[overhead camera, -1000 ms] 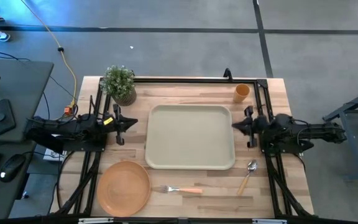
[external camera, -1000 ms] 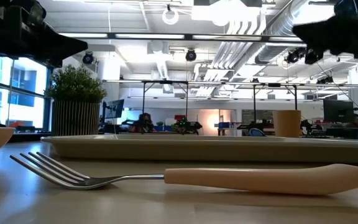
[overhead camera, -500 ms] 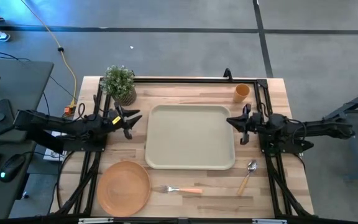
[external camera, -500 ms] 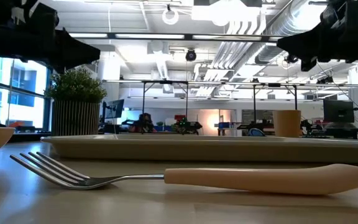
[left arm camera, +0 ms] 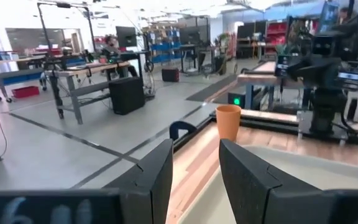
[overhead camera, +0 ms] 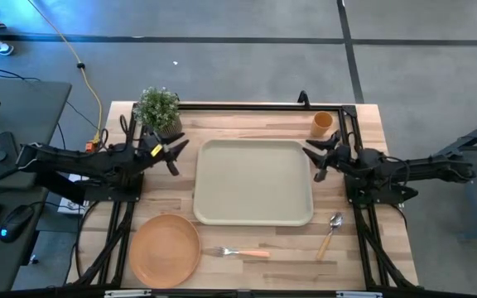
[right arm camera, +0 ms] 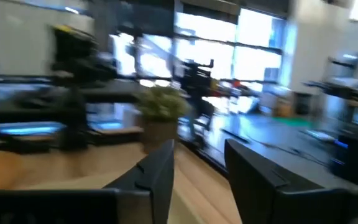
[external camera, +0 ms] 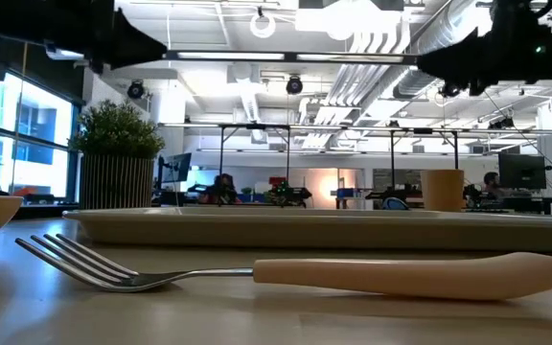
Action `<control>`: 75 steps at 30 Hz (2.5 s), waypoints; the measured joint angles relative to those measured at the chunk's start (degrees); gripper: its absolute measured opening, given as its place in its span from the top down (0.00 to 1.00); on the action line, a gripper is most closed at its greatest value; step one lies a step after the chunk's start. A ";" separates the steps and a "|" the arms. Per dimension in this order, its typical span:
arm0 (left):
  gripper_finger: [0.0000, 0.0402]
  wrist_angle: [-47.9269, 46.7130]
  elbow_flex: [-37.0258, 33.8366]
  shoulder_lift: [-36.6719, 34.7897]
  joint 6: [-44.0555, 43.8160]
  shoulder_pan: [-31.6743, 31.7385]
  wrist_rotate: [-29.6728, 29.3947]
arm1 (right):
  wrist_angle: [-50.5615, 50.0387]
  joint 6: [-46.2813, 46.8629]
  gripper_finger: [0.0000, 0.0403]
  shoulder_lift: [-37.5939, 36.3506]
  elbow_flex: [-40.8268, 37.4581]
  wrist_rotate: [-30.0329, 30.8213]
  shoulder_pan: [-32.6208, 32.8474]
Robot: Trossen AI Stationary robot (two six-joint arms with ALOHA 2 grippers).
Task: Pick and place plate/cup/fork/spoon on tray
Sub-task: Put the orange cup on the tray
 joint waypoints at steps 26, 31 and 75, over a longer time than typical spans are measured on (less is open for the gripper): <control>0.70 -6.80 8.51 23.61 -12.34 9.65 18.44 | 6.07 24.01 0.62 17.66 0.00 5.97 -4.52; 0.70 -7.91 10.80 25.81 -14.12 8.57 18.28 | 7.01 23.33 0.62 22.36 1.43 7.01 -3.39; 0.70 2.81 5.58 29.72 -7.00 -0.20 4.80 | -74.60 25.01 0.62 47.80 47.50 -5.22 -51.20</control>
